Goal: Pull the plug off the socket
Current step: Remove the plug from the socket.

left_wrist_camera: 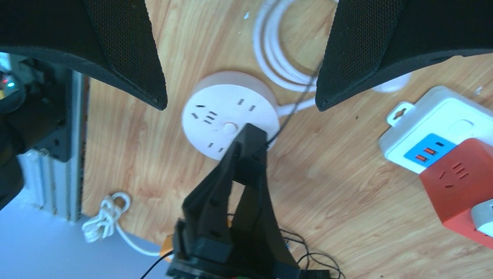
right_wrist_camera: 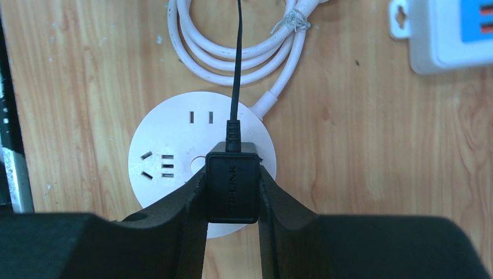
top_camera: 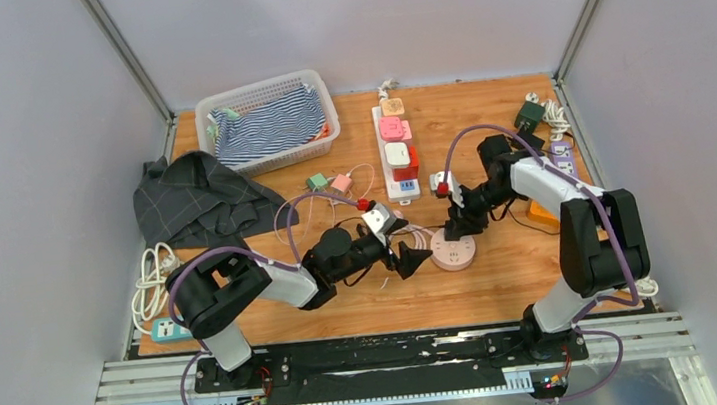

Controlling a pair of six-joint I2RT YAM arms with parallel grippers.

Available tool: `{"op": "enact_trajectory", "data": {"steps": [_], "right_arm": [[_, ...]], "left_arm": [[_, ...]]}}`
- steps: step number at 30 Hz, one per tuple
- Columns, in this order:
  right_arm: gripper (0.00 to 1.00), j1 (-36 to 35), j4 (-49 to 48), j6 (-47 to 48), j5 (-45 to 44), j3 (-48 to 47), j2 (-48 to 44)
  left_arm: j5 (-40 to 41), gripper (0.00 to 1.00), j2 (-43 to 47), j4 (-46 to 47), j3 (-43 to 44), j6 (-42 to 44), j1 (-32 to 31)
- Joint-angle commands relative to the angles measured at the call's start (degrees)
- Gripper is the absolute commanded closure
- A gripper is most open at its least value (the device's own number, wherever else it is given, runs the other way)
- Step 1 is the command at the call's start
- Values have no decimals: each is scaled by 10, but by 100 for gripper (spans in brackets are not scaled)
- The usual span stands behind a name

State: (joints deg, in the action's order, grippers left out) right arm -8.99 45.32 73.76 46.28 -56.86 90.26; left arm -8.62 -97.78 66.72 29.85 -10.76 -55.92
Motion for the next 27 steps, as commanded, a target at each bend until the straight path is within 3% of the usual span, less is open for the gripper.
{"op": "enact_trajectory", "data": {"steps": [1,13,16,21,24,25,27], "right_arm": [[100,22,-43,-77,-72,-5,12],[100,22,-43,-89,-63,-6,16],[100,22,-40,-87,-60,-8,18],[100,22,-34,-85,-58,-9,19],[100,22,-33,-83,-59,-9,18],[100,22,-30,-82,-58,-10,20],[100,22,-29,-82,-56,-11,22]], "left_arm": [[-21,1,-14,63,4,-73,5],[-52,21,-88,81,61,-181,-1],[-57,35,-105,69,79,-192,-1],[-79,52,-132,49,113,-204,-8],[-83,67,-139,31,122,-198,-8],[-85,76,-143,3,133,-187,-8],[-91,81,-147,-18,142,-180,-8]]}}
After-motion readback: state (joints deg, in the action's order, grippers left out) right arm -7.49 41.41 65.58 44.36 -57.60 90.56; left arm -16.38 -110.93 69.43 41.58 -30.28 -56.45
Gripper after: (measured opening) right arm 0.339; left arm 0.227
